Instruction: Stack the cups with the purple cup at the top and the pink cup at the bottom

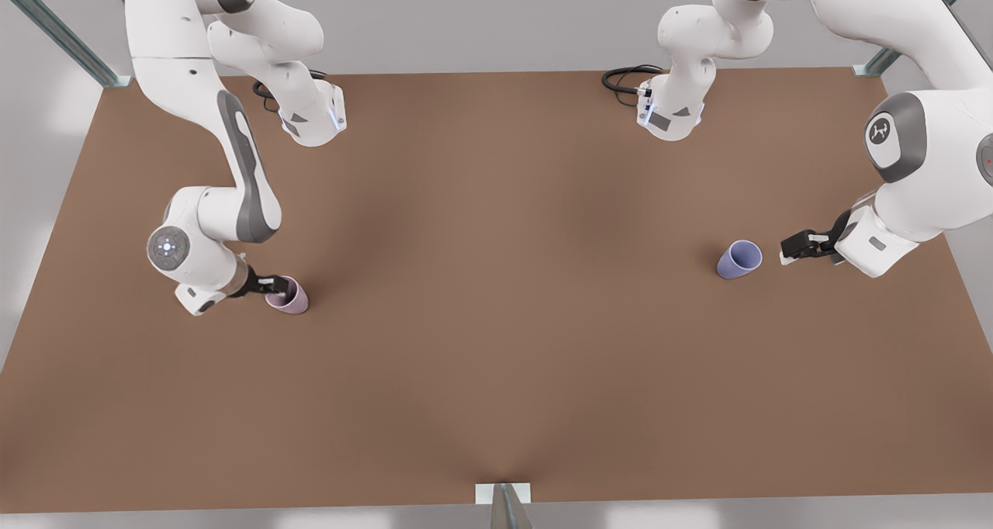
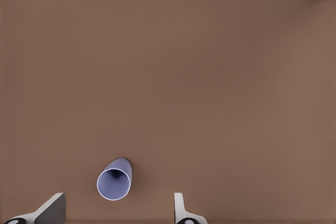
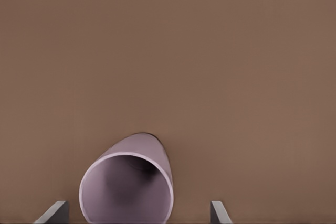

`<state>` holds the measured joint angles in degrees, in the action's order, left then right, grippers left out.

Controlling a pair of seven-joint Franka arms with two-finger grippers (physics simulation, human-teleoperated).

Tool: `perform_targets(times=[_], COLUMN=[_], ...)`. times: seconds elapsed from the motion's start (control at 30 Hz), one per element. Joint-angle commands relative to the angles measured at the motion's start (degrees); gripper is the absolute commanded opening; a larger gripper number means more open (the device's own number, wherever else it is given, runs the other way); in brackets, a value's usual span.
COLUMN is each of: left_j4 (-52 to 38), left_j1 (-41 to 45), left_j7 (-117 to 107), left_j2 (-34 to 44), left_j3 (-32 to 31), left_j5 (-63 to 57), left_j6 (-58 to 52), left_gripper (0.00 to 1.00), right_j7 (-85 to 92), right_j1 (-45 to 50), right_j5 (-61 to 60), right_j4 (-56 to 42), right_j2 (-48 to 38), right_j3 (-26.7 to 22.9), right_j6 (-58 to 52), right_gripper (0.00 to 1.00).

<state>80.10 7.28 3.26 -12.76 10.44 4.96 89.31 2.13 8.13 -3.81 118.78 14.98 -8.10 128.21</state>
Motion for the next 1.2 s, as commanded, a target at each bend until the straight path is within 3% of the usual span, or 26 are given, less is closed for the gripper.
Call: perform_targets(times=[0.0,0.6,0.63,0.7,0.8,0.97,1.03,1.17], left_j4=[0.0,0.0,0.0,0.1,0.1,0.1,0.1,0.1], left_j1=[0.0,-0.1,-0.1,-0.1,-0.1,-0.1,-0.1,-0.1], left_j7=[-0.3,-0.4,-0.5,-0.3,-0.1,-0.5,-0.5,-0.4], left_j2=[0.0,0.4,0.4,0.4,0.4,0.6,0.5,0.5], left_j3=[0.0,0.0,0.0,0.0,0.0,-0.1,-0.1,-0.1], left_j5=[0.0,0.1,0.1,0.1,0.1,0.1,0.1,0.1], left_j6=[0.0,-0.7,-1.2,-1.8,-2.3,-2.7,-3.4,-3.4], left_gripper=[1.00,1.00,1.00,1.00,1.00,1.00,1.00,1.00], right_j7=[4.3,7.2,7.0,6.9,6.8,6.8,6.8,6.8], right_j1=[-0.3,-1.3,-1.2,-1.2,-1.1,-0.7,-0.7,-0.7], right_j5=[-0.3,-0.6,-0.6,-0.6,-0.7,-1.5,-1.5,-1.5], right_j4=[0.6,1.7,1.6,1.6,1.5,1.6,1.6,1.5], right_j2=[0.4,6.5,6.5,6.5,6.3,6.2,6.3,6.1], right_j3=[-0.1,-0.5,-0.5,-0.5,-0.5,-0.5,-0.5,-0.5], right_j6=[2.3,3.4,3.4,3.4,3.3,3.3,3.3,3.3], right_gripper=[1.00,1.00,0.93,0.63,0.46,0.36,0.22,0.21])
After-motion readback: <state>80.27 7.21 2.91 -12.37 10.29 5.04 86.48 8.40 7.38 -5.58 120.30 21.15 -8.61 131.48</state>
